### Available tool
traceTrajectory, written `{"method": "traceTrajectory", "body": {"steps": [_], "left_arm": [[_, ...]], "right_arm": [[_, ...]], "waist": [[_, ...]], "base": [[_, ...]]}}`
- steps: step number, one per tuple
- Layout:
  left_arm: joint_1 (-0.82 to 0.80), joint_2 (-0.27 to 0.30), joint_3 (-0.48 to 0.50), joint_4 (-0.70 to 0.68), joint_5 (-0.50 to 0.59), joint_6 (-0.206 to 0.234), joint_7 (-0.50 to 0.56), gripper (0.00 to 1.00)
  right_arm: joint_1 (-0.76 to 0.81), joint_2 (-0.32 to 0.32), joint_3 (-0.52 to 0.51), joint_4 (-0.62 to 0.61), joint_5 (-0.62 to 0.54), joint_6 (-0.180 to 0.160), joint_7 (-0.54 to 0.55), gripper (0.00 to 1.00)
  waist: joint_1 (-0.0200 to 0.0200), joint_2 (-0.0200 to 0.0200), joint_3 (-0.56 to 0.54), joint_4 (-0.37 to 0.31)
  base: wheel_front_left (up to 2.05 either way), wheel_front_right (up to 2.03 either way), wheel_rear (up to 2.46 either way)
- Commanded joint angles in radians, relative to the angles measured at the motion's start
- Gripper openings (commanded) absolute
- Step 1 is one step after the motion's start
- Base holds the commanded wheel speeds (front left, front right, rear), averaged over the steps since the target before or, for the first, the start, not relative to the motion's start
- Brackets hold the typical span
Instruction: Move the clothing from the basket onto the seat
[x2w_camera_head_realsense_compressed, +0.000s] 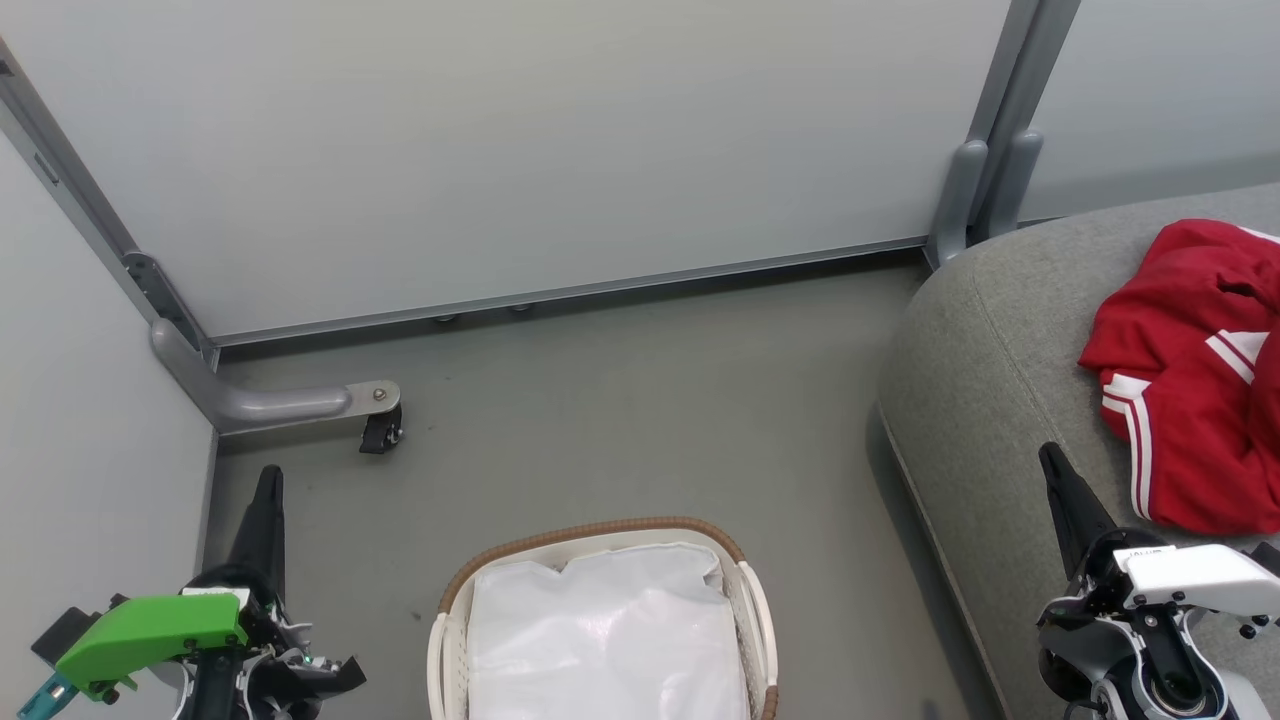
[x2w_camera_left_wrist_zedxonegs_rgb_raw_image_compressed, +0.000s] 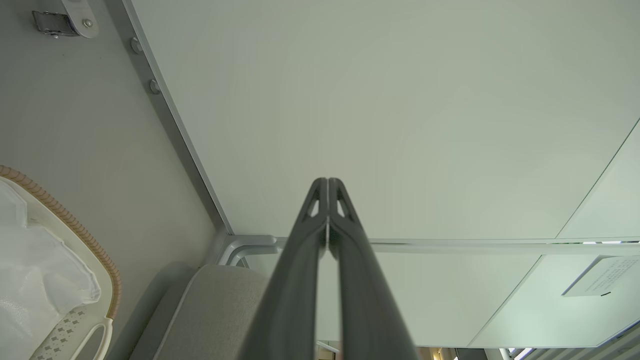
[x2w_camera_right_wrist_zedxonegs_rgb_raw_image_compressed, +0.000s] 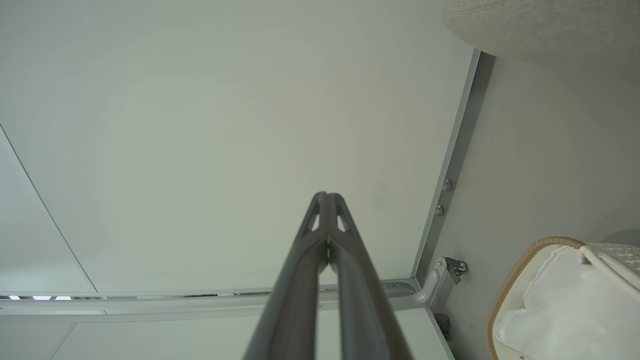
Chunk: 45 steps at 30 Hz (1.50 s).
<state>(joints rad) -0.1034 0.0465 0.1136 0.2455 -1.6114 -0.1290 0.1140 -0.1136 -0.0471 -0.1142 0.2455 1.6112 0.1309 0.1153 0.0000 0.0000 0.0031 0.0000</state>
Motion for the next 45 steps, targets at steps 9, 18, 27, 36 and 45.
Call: {"method": "traceTrajectory", "body": {"steps": [9,18,27,36,45], "left_arm": [[-0.010,0.007,0.002,-0.002,-0.003,-0.005,0.004,0.00],[-0.010,0.007,0.002,-0.002,-0.003,-0.005,0.004,0.00],[-0.010,0.007,0.002,-0.002,-0.003,-0.005,0.004,0.00],[-0.010,0.007,0.002,-0.002,-0.003,-0.005,0.004,0.00],[-0.010,0.007,0.002,-0.002,-0.003,-0.005,0.004,0.00]], "right_arm": [[0.011,-0.006,-0.001,-0.004,0.003,0.000,0.001,0.00],[0.011,-0.006,-0.001,-0.004,0.003,0.000,0.001,0.00],[0.011,-0.006,-0.001,-0.004,0.003,0.000,0.001,0.00],[0.011,-0.006,-0.001,-0.004,0.003,0.000,0.001,0.00],[0.011,-0.006,-0.001,-0.004,0.003,0.000,0.001,0.00]], "waist": [[0.0000,0.0000,0.000,0.000],[0.0000,0.0000,0.000,0.000],[0.0000,0.0000,0.000,0.000],[0.0000,0.0000,0.000,0.000],[0.0000,0.0000,0.000,0.000]], "base": [[0.00,0.00,0.00],[0.00,0.00,0.00],[0.00,0.00,0.00],[0.00,0.00,0.00],[0.00,0.00,0.00]]}}
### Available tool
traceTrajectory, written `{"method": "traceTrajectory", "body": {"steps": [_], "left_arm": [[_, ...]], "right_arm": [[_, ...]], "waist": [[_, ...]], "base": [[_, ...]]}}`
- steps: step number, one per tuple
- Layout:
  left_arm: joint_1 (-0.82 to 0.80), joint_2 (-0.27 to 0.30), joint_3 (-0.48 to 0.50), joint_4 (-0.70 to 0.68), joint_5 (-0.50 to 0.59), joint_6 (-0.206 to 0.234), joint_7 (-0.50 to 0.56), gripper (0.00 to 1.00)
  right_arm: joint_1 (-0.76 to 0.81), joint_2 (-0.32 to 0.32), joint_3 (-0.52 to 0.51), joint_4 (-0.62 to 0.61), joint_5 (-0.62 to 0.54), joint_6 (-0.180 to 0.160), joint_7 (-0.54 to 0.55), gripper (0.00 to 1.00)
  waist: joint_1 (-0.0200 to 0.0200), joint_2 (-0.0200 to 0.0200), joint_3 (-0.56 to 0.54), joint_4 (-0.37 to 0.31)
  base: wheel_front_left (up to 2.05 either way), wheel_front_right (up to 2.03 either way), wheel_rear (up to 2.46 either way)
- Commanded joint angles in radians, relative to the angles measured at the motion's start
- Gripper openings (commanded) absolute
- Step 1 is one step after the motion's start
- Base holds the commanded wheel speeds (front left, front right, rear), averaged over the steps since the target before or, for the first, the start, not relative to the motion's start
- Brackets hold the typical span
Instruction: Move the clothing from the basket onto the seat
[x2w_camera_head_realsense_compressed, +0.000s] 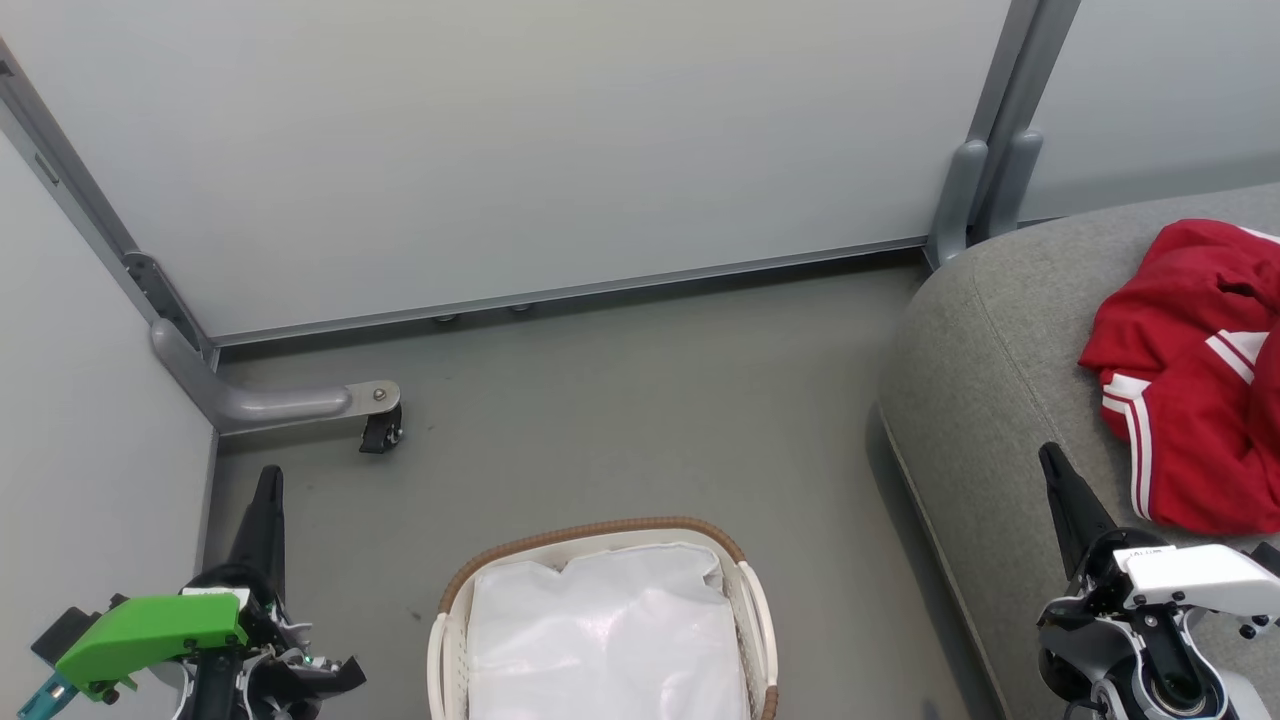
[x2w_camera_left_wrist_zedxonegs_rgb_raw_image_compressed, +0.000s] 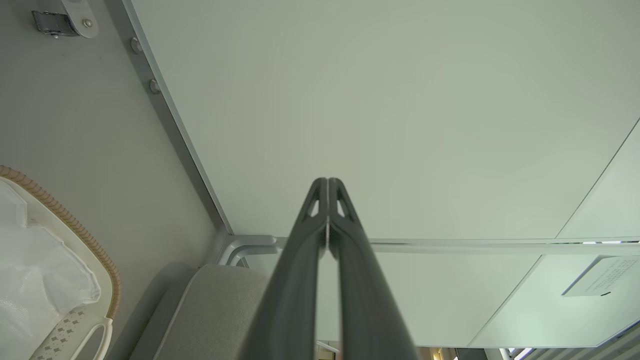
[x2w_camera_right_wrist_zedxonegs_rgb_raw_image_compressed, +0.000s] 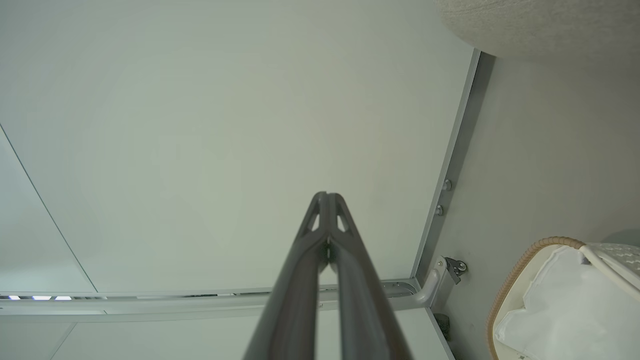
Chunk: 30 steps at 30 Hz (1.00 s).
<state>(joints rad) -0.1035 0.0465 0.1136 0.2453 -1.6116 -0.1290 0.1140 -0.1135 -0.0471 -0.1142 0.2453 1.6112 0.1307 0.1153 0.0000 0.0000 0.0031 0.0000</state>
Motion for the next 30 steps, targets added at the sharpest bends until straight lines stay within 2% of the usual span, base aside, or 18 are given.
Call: {"method": "traceTrajectory", "body": {"steps": [1,30], "left_arm": [[-0.010,0.007,0.002,-0.002,-0.003,-0.005,0.003,0.00],[-0.010,0.007,0.002,-0.002,-0.003,-0.005,0.003,0.00]], "right_arm": [[0.011,-0.006,-0.001,-0.003,0.003,0.000,0.001,0.00],[0.011,-0.006,-0.001,-0.003,0.004,0.000,0.001,0.00]], "waist": [[0.0000,0.0000,0.000,0.000],[0.0000,0.0000,0.000,0.000]], "base": [[0.00,0.00,0.00],[0.00,0.00,0.00]]}}
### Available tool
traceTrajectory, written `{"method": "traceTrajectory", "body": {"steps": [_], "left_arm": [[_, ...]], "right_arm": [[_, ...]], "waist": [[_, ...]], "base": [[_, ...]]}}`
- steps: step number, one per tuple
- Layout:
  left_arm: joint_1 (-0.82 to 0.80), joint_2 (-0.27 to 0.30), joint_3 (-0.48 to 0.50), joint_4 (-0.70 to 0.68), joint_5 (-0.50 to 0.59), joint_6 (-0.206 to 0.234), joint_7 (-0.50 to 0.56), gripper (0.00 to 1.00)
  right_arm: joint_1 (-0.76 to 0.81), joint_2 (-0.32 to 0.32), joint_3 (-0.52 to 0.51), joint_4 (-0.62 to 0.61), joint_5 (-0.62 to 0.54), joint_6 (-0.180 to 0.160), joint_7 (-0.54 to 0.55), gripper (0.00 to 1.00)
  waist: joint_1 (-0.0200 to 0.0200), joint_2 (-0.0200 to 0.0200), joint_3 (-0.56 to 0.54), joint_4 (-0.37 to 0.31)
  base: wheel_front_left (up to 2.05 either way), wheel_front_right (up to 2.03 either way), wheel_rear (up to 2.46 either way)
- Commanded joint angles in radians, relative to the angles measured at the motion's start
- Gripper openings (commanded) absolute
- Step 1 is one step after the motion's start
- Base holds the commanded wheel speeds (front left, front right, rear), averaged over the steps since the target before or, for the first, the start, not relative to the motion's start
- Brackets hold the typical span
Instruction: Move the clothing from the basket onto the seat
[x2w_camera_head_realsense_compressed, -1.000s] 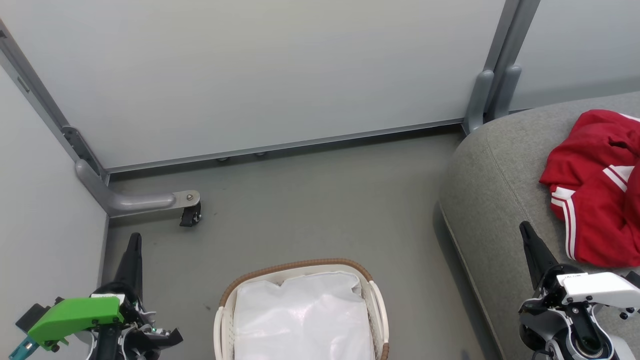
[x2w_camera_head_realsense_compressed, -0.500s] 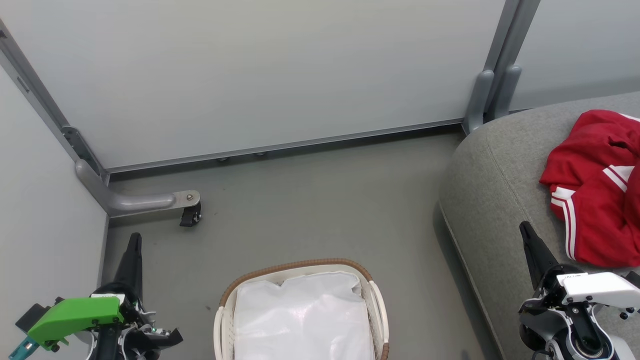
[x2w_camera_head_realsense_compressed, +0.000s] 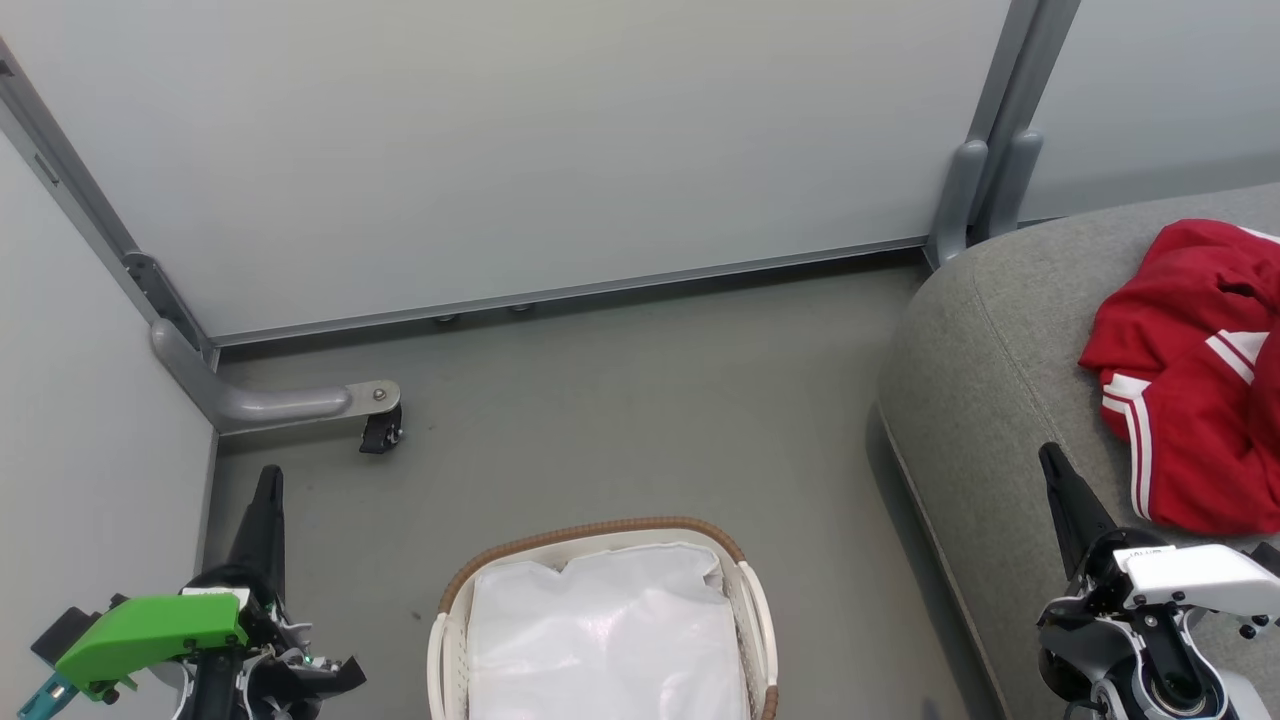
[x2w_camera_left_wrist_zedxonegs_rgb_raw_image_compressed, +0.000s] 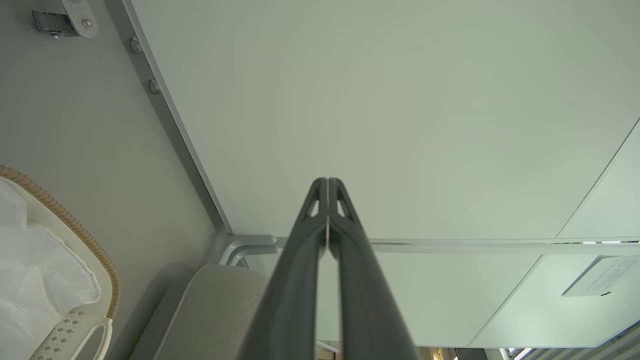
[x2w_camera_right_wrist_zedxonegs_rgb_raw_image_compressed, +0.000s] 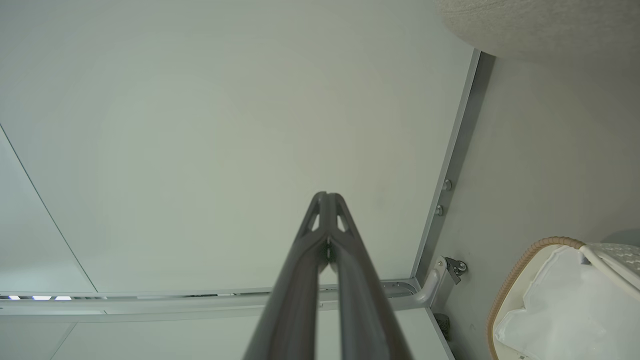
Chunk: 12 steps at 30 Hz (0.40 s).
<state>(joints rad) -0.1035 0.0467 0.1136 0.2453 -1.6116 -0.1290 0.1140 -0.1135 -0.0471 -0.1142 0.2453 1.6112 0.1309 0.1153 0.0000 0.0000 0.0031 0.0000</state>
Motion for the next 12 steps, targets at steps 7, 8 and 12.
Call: {"method": "traceTrajectory", "body": {"steps": [7,8,12], "left_arm": [[-0.010,0.007,0.002,-0.001,-0.003,-0.005,0.004,0.00],[-0.010,0.007,0.002,-0.001,-0.003,-0.005,0.003,0.00],[-0.010,0.007,0.002,-0.001,-0.003,-0.005,0.003,0.00]], "right_arm": [[0.011,-0.006,-0.001,-0.003,0.004,0.000,0.001,0.00],[0.011,-0.006,-0.001,-0.003,0.004,0.000,0.001,0.00],[0.011,-0.006,-0.001,-0.003,0.004,0.000,0.001,0.00]], "waist": [[0.0000,0.0000,0.000,0.000],[0.0000,0.0000,0.000,0.000],[0.0000,0.0000,0.000,0.000]], "base": [[0.00,0.00,0.00],[0.00,0.00,0.00],[0.00,0.00,0.00]]}}
